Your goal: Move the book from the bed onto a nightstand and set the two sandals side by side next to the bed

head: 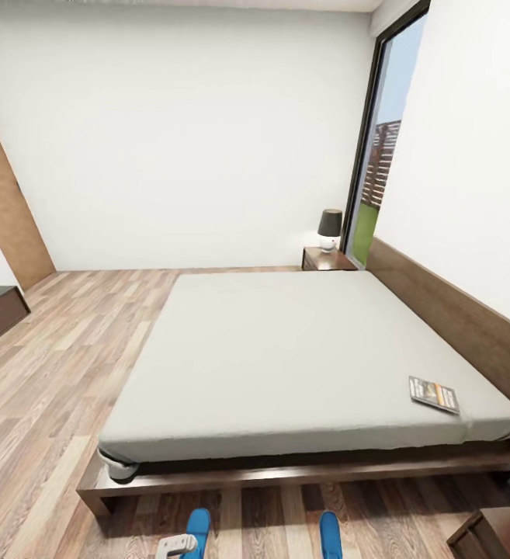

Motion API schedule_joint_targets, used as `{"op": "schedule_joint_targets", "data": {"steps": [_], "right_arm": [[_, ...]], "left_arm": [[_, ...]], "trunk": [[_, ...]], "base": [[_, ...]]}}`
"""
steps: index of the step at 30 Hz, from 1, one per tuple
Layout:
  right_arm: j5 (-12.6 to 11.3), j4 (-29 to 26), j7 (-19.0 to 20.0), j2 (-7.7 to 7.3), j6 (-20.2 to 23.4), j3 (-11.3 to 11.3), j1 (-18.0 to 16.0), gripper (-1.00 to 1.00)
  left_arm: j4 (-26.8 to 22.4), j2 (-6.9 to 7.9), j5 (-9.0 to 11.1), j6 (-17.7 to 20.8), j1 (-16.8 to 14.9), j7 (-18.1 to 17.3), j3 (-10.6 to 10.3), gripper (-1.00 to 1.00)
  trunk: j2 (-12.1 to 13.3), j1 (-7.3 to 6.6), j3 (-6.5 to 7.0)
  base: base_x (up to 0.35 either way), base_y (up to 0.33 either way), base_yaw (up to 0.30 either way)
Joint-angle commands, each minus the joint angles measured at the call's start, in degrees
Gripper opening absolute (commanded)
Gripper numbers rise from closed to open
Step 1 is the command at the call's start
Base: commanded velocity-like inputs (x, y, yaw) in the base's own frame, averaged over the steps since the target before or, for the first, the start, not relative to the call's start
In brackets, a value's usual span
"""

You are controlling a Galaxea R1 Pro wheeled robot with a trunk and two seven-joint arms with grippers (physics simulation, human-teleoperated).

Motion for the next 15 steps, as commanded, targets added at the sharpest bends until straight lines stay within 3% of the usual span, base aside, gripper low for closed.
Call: {"op": "schedule_joint_targets", "data": {"steps": [1, 4, 15], "right_arm": [[-0.49, 0.03, 0.17, -0.04, -0.11, 0.52, -0.05, -1.0], [-0.53, -0.01, 0.18, -0.09, -0.1, 0.53, -0.05, -1.0], [-0.53, 0.01, 0.24, -0.14, -0.1, 0.57, -0.05, -1.0]], "left_arm": [[0.01, 0.02, 0.58, 0.08, -0.05, -0.12, -0.43, -1.0], [0.01, 0.02, 0.58, 0.08, -0.05, -0.12, -0.43, -1.0], [0.01, 0.02, 0.58, 0.08, -0.05, -0.12, -0.43, -1.0]], "trunk": [[-0.12, 0.03, -0.12], [-0.12, 0.03, -0.12], [-0.12, 0.03, -0.12]], "base": [[0.0, 0.0, 0.023], [0.0, 0.0, 0.128], [0.0, 0.0, 0.243]]}}
